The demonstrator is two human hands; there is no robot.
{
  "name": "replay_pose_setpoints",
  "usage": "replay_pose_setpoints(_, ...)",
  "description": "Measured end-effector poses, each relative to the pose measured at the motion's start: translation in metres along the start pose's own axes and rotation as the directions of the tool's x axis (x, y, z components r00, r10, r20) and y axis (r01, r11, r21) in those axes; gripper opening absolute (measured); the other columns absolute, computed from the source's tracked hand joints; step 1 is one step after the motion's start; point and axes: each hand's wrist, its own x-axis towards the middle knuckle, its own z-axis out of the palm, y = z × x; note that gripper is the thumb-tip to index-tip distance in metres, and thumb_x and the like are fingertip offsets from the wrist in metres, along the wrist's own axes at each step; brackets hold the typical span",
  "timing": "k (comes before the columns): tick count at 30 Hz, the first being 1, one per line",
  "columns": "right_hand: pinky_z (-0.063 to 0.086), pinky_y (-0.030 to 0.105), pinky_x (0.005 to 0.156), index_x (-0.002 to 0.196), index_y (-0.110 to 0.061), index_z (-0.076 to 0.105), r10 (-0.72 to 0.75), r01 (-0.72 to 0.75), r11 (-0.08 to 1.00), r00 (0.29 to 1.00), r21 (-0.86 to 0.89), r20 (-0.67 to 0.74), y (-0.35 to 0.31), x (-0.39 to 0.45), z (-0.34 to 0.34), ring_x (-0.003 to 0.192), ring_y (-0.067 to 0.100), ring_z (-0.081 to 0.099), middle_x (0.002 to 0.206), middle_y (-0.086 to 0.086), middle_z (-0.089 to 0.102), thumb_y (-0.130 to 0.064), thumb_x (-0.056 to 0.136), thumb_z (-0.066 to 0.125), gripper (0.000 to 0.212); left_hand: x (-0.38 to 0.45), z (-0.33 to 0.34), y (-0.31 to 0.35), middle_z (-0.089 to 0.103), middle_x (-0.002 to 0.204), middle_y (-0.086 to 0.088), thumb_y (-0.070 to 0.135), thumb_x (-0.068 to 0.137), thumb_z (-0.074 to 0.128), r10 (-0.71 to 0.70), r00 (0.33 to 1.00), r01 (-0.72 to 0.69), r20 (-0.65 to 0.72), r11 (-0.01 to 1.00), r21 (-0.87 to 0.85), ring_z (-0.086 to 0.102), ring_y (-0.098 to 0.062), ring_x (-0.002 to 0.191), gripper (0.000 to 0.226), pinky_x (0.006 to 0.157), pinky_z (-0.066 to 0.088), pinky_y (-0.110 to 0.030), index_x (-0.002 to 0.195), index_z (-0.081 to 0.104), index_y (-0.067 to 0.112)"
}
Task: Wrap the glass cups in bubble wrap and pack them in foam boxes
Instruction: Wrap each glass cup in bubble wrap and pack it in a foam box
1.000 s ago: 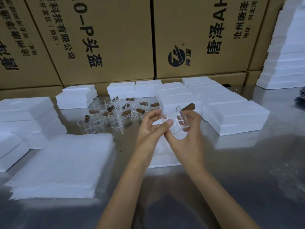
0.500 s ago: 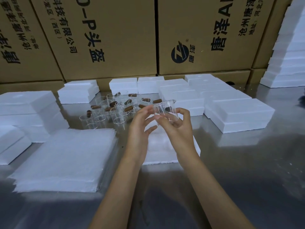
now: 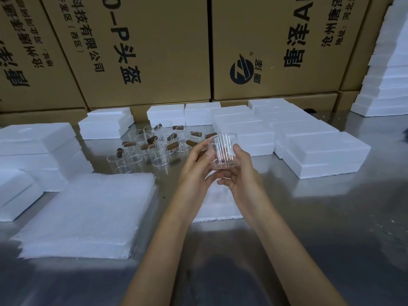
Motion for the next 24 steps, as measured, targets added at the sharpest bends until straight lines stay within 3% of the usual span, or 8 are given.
replay_pose_setpoints(2,0.053,0.031,0.078,0.078,-0.03,0.08,-0.027,0.02,0.995,0.998,-0.099,-0.063,0.0,-0.001,0.001,0.07,0.01,0.063,0.078,-0.001,0.074,-0.067,0.076,0.056,0.044,-0.001,-0.001,0.001,0.071,0.122,-0.002,0.034,0.09,0.065,0.024,0.999,-0.025,-0.021,1.0,-0.011,0.069,-0.015,0.102,0.029,0.081,0.056,-0.027,0.119,0.067,0.029)
replay_pose_setpoints(4,0.055,0.026,0.077,0.089,-0.033,0.077,-0.108,0.085,0.98,0.987,-0.182,-0.115,0.001,-0.004,0.002,0.075,0.008,0.068,0.083,-0.004,0.075,-0.075,0.07,0.058,0.05,-0.002,-0.002,0.002,0.071,0.12,-0.003,0.033,0.088,0.069,0.055,0.996,-0.055,-0.066,0.999,-0.001,0.068,-0.019,0.105,0.034,0.089,0.057,-0.032,0.122,0.066,0.027)
replay_pose_setpoints(7,0.049,0.013,0.073,0.108,-0.042,0.054,-0.273,0.21,0.924,0.948,-0.321,-0.166,0.005,-0.009,0.003,0.088,0.002,0.067,0.094,-0.015,0.071,-0.075,0.063,0.069,0.057,-0.003,-0.003,0.004,0.073,0.107,0.001,0.028,0.089,0.073,0.129,0.983,-0.12,-0.128,0.99,0.074,0.068,-0.024,0.108,0.042,0.099,0.055,-0.041,0.129,0.062,0.024)
replay_pose_setpoints(11,0.05,0.018,0.076,0.116,-0.044,0.043,-0.38,0.285,0.841,0.916,-0.46,-0.128,0.009,-0.011,0.006,0.097,0.004,0.063,0.106,-0.014,0.064,-0.062,0.073,0.077,0.058,-0.006,0.0,0.006,0.075,0.099,0.01,0.025,0.089,0.074,0.2,0.972,-0.184,-0.127,0.975,0.128,0.071,-0.018,0.108,0.051,0.089,0.058,-0.03,0.137,0.056,0.03)
replay_pose_setpoints(14,0.049,0.015,0.074,0.109,-0.043,0.052,-0.368,0.293,0.886,0.915,-0.359,-0.162,0.009,-0.011,0.004,0.092,0.005,0.066,0.099,-0.011,0.068,-0.049,0.078,0.081,0.043,-0.005,0.001,0.006,0.076,0.097,0.02,0.026,0.091,0.074,0.225,0.964,-0.201,-0.144,0.965,0.167,0.073,-0.014,0.101,0.078,0.089,0.058,-0.028,0.153,0.03,0.04)
replay_pose_setpoints(17,0.051,0.015,0.078,0.109,-0.036,0.06,-0.217,0.184,0.97,0.948,-0.156,-0.231,0.005,-0.009,0.001,0.089,0.005,0.07,0.094,-0.007,0.075,-0.052,0.076,0.077,0.04,-0.003,-0.002,0.004,0.076,0.112,0.001,0.03,0.08,0.082,0.176,0.973,-0.169,-0.151,0.984,0.058,0.07,-0.029,0.111,0.107,0.091,0.057,-0.03,0.157,0.009,0.044)
replay_pose_setpoints(21,0.055,0.033,0.089,0.105,-0.013,0.062,0.022,0.021,0.961,0.988,0.277,-0.152,-0.002,-0.005,-0.005,0.091,0.023,0.072,0.097,0.014,0.073,-0.039,0.092,0.067,0.03,-0.004,-0.007,0.001,0.068,0.128,0.007,0.022,0.076,0.083,0.115,0.993,-0.107,-0.032,0.975,0.193,0.06,-0.014,0.126,0.084,0.109,0.045,-0.038,0.145,0.039,0.039)
replay_pose_setpoints(24,0.056,0.034,0.093,0.105,-0.011,0.059,0.102,-0.094,0.898,0.995,0.429,0.004,-0.003,-0.007,-0.005,0.098,0.029,0.069,0.104,0.021,0.072,-0.043,0.093,0.063,0.034,-0.005,-0.002,-0.003,0.059,0.14,0.014,0.008,0.077,0.084,0.109,0.994,-0.106,0.0,0.959,0.265,0.055,-0.009,0.131,0.075,0.1,0.05,-0.027,0.137,0.05,0.04)
